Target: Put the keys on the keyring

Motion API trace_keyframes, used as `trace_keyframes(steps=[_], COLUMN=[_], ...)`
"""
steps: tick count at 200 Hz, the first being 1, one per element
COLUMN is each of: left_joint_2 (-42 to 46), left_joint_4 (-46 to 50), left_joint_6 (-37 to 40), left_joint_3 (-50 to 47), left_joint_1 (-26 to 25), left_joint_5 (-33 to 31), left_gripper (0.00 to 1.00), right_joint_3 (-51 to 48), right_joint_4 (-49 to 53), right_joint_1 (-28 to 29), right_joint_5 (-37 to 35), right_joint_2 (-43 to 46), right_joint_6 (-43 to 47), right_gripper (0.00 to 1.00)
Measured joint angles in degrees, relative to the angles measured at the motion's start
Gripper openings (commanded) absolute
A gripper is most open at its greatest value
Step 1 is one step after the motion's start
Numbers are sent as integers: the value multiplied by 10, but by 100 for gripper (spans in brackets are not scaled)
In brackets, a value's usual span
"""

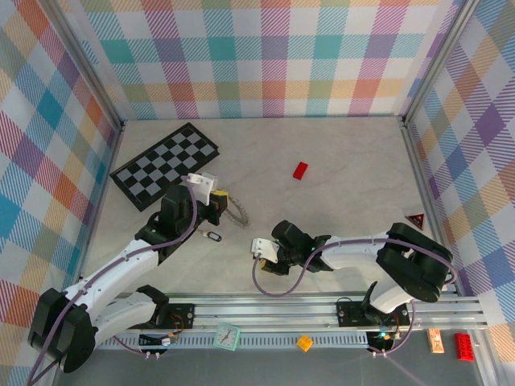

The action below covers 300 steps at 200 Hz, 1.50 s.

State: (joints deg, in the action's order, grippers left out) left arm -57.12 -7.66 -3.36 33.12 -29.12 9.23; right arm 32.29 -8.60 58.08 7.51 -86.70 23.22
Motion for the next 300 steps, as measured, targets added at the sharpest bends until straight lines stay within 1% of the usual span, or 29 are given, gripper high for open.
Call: trace_keyframes(steps=[15, 62, 76, 103, 125, 147, 182, 206, 226, 253, 274, 300], left_joint_2=[0, 0, 2, 7, 7, 7, 6, 9, 10, 10, 10, 8], left_joint_4=[0, 0, 0, 0, 1, 0, -12, -22, -13, 29, 66, 83], left_joint_6=[2, 11, 14, 17, 27, 42, 77, 108, 135, 195, 237, 270], left_joint_3=[0, 0, 0, 0, 0, 1, 0, 0, 1, 15, 31, 43], left_joint_1=[0, 0, 0, 0, 0, 0, 0, -5, -17, -57, -83, -95], left_joint_5=[3, 8, 8, 15, 22, 40, 111, 138, 144, 143, 143, 143], left_gripper=[0, 0, 0, 0, 0, 0, 0, 0, 0, 0, 0, 0], right_joint_3=[0, 2, 2, 2, 2, -8, -49, -84, -101, -102, -102, -102], right_joint_4=[0, 0, 0, 1, 3, 1, -4, 0, 19, 38, 39, 39], right_joint_1=[0, 0, 0, 0, 0, 0, -8, -23, -36, -42, -42, -42], right_joint_5=[0, 0, 0, 0, 0, 0, -11, -23, -41, -61, -63, -48], right_joint_2=[0, 0, 0, 2, 21, 68, 167, 245, 314, 392, 437, 469], right_joint_6=[0, 0, 2, 2, -3, -23, -70, -98, -118, -136, -146, -149], right_gripper=[15, 5, 0, 0, 0, 0, 0, 0, 0, 0, 0, 0])
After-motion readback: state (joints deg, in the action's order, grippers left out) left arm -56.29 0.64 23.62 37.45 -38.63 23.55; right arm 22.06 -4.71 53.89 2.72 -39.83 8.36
